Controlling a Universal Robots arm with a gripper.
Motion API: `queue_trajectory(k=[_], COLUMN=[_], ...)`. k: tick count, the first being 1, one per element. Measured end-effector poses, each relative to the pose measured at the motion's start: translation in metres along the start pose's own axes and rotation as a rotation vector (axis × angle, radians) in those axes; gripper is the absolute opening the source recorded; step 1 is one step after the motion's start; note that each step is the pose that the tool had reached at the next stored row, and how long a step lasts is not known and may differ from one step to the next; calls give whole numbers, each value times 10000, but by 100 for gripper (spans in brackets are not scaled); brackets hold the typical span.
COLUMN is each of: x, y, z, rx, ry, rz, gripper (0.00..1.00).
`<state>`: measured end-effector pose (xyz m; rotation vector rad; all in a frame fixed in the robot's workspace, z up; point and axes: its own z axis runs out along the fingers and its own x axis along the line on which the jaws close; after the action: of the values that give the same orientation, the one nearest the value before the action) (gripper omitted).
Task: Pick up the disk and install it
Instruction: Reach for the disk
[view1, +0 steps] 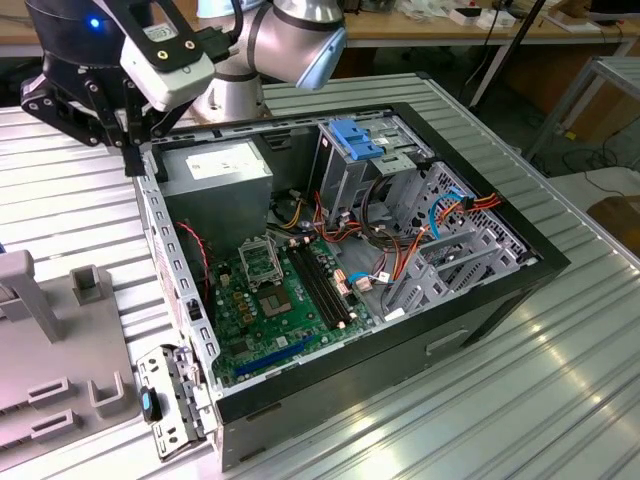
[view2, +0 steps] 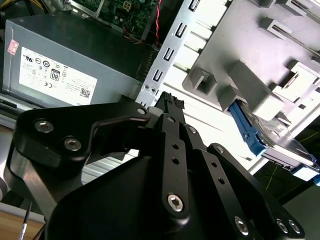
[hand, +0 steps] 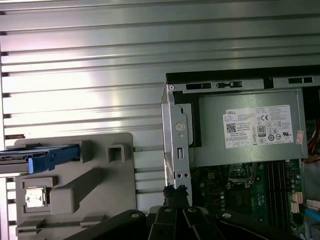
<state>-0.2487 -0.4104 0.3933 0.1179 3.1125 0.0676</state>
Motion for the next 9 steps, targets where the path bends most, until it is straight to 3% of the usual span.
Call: queue_trajectory(k=[9], x=[130], y=[-25], z=[-4], rx=[0], ry=[0], rz=[1], gripper=[11])
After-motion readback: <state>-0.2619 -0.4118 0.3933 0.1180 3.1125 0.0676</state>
